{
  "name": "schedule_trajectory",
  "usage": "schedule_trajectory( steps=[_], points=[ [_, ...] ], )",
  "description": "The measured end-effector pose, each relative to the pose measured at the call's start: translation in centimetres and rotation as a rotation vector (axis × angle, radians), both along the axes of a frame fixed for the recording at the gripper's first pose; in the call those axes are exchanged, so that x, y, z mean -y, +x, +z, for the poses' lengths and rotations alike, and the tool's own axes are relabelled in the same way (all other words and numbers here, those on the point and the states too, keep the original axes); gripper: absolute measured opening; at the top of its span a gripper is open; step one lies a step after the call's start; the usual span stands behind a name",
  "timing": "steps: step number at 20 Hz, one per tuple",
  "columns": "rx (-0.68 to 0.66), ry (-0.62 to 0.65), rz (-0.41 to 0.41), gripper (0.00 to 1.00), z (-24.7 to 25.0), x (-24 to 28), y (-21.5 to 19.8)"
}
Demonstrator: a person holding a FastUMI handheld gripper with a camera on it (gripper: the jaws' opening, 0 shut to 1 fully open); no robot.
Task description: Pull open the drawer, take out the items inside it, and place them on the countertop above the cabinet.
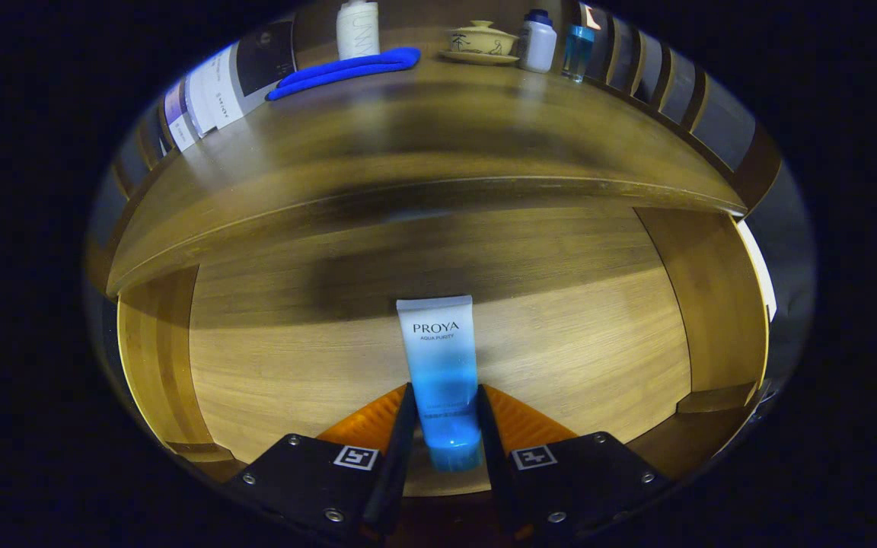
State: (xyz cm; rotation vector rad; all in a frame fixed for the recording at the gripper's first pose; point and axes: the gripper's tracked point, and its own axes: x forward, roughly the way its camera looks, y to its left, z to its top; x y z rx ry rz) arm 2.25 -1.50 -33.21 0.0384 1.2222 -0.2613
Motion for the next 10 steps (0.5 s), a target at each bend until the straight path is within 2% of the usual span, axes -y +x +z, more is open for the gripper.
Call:
schedule_trajectory(
  steps=[6,10],
  points=[
    [0.073,-0.010,-0.026,0.49,3.2,-0.7,-1.3],
    [0.123,-0.066,0.002,0.49,6.3,-0.1,-2.1]
  ],
)
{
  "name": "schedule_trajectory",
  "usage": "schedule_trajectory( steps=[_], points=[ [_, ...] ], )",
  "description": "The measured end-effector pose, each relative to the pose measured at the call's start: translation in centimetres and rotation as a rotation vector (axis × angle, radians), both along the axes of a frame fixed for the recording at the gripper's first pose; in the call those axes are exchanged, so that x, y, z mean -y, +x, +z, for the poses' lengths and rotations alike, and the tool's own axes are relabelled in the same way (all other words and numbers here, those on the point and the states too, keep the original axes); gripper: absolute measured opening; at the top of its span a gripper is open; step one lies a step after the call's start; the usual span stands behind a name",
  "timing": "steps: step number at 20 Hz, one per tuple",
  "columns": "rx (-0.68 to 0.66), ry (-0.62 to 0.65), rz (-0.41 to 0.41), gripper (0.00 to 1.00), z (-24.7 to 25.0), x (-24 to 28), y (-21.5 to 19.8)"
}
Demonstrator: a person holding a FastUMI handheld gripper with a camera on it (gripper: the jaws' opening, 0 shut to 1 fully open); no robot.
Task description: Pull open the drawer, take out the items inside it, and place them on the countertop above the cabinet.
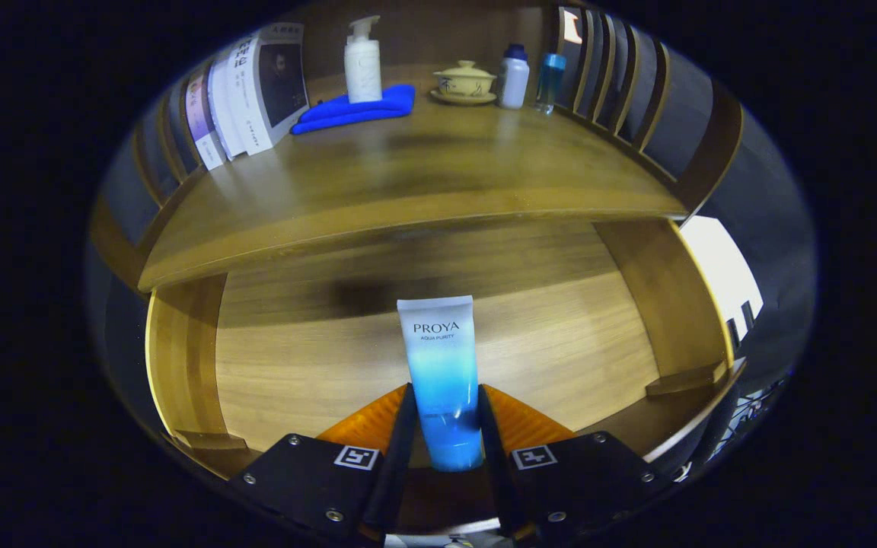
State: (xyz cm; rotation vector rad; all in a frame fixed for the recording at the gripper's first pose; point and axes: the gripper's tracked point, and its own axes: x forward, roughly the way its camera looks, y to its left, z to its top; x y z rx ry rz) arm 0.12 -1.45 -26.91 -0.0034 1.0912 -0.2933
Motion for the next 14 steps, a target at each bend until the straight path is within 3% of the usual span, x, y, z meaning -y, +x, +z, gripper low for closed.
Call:
schedule_trajectory(
  steps=[6,14],
  points=[
    [0.078,-0.050,0.027,0.49,4.5,0.3,-0.4],
    [0.170,-0.044,0.075,0.49,8.7,-0.5,5.5]
  ],
)
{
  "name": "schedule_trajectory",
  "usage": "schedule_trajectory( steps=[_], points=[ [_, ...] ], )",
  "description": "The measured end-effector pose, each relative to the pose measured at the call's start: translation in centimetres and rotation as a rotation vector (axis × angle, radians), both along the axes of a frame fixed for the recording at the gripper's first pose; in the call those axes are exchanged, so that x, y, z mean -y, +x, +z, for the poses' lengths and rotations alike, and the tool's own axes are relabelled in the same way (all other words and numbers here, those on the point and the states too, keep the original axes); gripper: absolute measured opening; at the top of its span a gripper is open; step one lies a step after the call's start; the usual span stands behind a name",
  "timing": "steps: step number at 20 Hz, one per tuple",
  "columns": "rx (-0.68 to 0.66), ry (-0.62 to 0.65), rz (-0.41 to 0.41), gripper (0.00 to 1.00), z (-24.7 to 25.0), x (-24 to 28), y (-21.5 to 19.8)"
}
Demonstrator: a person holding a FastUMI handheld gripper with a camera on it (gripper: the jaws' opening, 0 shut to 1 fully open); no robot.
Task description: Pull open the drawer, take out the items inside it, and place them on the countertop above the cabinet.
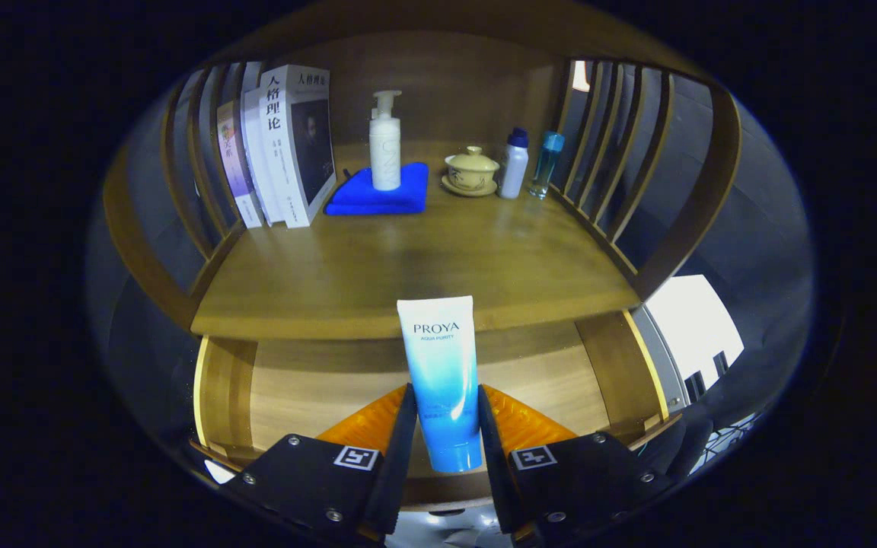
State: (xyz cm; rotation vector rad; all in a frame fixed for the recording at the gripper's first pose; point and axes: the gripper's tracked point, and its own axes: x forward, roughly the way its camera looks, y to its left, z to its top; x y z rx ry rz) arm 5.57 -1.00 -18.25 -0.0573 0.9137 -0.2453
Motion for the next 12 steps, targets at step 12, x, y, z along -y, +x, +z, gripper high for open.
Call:
schedule_trajectory(
  steps=[12],
  points=[
    [0.018,0.019,0.050,0.49,-1.4,1.1,11.2]
  ],
)
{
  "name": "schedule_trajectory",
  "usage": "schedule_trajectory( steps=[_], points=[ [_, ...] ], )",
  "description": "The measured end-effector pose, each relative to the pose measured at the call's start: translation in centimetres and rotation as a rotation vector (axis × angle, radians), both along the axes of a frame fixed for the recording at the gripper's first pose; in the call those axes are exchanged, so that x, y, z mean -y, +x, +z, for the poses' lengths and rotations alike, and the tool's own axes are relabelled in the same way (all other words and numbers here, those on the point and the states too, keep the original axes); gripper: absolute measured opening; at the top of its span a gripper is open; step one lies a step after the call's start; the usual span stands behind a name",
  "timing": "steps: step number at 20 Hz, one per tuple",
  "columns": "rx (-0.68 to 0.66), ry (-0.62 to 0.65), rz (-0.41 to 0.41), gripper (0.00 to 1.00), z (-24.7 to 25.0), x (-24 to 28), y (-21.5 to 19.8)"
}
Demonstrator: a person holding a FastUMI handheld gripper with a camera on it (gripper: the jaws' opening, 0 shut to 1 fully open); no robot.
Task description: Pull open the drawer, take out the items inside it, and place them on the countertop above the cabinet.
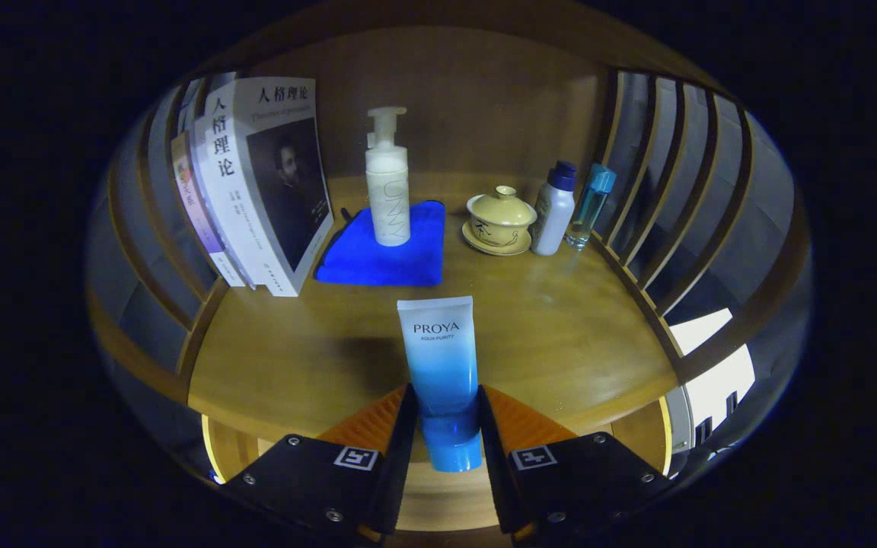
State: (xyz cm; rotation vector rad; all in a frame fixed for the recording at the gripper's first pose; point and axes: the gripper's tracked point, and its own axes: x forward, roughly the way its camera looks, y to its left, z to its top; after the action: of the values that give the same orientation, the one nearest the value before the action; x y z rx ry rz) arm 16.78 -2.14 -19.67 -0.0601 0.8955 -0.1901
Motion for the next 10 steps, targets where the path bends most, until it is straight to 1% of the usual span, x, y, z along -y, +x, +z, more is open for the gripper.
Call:
schedule_trajectory(
  steps=[5,10],
  points=[
    [-0.015,0.014,0.001,0.49,-1.3,0.4,2.2],
    [-0.036,0.004,0.016,0.50,-2.3,0.4,3.4]
  ],
)
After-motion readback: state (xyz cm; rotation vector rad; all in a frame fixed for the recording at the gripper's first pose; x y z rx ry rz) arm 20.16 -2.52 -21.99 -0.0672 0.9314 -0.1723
